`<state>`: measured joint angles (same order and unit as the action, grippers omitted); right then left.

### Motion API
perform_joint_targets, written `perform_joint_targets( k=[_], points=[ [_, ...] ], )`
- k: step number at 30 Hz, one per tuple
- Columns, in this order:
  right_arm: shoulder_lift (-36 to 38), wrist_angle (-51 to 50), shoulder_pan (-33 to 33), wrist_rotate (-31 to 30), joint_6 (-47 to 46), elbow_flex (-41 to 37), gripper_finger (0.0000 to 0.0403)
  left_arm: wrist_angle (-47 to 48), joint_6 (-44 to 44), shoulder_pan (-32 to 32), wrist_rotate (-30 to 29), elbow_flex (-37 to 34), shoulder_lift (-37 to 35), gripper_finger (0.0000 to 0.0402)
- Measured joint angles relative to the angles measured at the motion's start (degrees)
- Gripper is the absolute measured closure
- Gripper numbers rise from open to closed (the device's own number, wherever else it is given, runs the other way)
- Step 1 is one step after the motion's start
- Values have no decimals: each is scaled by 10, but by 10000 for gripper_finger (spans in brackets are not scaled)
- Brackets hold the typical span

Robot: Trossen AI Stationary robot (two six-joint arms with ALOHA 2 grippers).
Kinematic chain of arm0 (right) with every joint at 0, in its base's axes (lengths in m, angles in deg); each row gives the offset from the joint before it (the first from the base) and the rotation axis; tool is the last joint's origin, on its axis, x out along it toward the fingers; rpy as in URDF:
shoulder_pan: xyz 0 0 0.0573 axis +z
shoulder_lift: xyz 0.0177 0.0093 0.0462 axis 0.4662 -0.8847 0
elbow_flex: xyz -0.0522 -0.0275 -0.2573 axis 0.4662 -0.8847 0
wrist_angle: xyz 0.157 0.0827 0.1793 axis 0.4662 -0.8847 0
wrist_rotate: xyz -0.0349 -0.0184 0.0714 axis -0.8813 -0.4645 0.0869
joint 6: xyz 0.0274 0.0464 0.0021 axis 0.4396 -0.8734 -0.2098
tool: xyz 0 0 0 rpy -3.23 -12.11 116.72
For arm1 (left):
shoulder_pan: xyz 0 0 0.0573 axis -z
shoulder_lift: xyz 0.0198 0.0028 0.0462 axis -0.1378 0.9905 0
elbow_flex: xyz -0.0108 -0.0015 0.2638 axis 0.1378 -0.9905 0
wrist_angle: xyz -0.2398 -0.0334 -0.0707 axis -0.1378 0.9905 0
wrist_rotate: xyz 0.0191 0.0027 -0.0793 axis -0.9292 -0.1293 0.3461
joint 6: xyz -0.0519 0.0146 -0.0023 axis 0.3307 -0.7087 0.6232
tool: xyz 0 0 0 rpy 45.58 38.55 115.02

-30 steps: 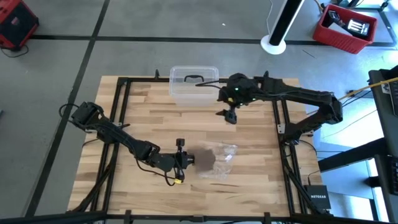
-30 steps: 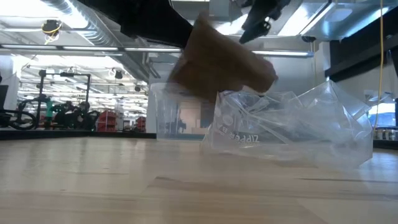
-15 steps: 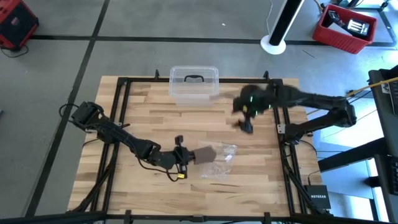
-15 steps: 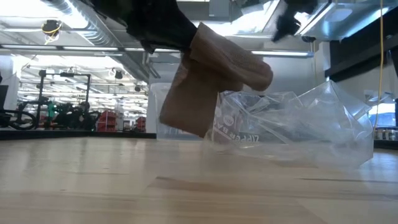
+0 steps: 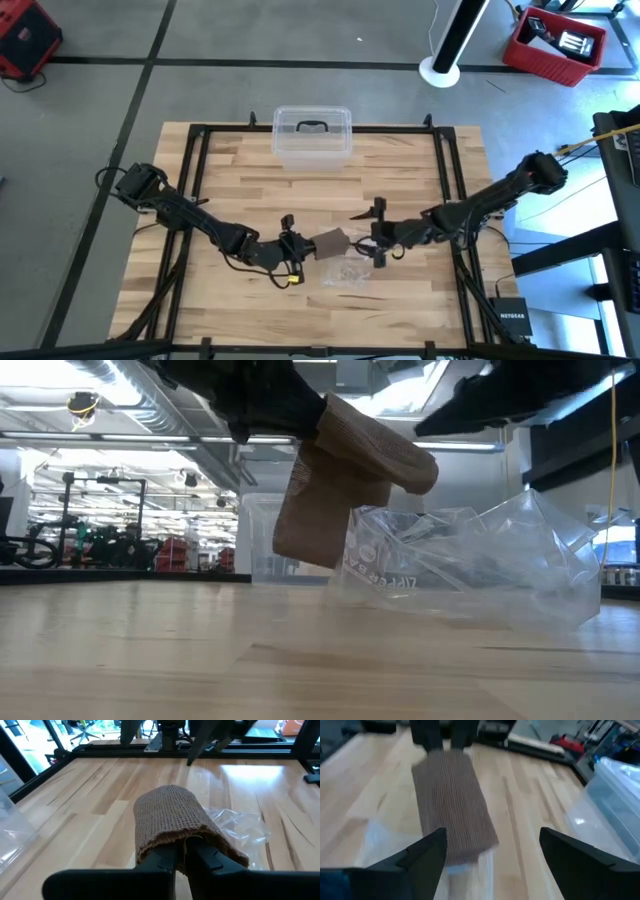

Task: Roll bandage
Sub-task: Roll the brown bandage

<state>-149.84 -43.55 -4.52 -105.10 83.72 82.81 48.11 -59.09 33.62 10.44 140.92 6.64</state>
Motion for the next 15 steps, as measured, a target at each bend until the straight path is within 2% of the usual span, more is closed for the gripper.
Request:
perform_joint_targets(
  k=[7, 15],
  points=[
    [-69, 129, 0, 58, 60, 3, 84, 1, 20, -3, 0, 0, 0, 387],
    [-106, 185, 0, 53, 110, 3, 87, 0, 28, -3, 0, 0, 0, 387]
  ],
)
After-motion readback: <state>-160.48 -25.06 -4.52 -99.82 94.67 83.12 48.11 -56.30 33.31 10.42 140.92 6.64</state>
